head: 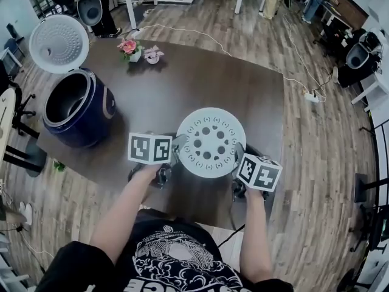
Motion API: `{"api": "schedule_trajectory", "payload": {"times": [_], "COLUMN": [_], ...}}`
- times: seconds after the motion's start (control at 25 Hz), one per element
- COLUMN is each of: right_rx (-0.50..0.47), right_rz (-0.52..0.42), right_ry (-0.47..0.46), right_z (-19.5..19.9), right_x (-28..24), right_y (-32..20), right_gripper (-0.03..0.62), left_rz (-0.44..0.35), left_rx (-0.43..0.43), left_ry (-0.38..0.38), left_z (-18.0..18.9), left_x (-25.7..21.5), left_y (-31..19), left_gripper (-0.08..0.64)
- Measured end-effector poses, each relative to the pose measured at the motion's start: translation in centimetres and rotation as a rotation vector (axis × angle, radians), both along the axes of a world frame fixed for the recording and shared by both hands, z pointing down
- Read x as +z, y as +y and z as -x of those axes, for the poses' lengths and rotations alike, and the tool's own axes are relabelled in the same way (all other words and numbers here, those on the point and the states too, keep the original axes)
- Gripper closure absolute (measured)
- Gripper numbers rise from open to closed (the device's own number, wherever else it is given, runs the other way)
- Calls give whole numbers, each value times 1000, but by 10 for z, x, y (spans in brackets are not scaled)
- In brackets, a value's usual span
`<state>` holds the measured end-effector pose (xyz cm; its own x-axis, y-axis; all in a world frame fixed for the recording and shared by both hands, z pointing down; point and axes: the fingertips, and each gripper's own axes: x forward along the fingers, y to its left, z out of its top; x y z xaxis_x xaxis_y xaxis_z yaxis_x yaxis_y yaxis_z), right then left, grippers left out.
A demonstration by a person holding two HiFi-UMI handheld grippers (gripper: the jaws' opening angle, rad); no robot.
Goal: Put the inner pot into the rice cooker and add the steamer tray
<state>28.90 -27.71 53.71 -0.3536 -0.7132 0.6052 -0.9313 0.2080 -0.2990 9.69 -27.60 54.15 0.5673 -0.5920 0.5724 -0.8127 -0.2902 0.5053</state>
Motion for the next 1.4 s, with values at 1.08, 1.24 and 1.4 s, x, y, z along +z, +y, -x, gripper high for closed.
{"api": "schedule_trajectory", "payload": {"times": [1.08,1.24,1.4], "right_rx": [-436,-470,-511], "right_rz": [-204,-219,-243], "right_ry": [-122,-127,-148], "right_z": [227,249,275], "right_x": [-112,-122,-137], "right_y": [-71,-72,-73], "right_gripper": [540,540,540], "left_rz": [-228,-253,-285], "left_rx": [-428,-476,-507], "left_ry": [-76,-80,-83], "left_z": [208,230,251], "left_x": [-113,-126,-143], "left_y": [4,11,17], "left_gripper": [492,492,494]}}
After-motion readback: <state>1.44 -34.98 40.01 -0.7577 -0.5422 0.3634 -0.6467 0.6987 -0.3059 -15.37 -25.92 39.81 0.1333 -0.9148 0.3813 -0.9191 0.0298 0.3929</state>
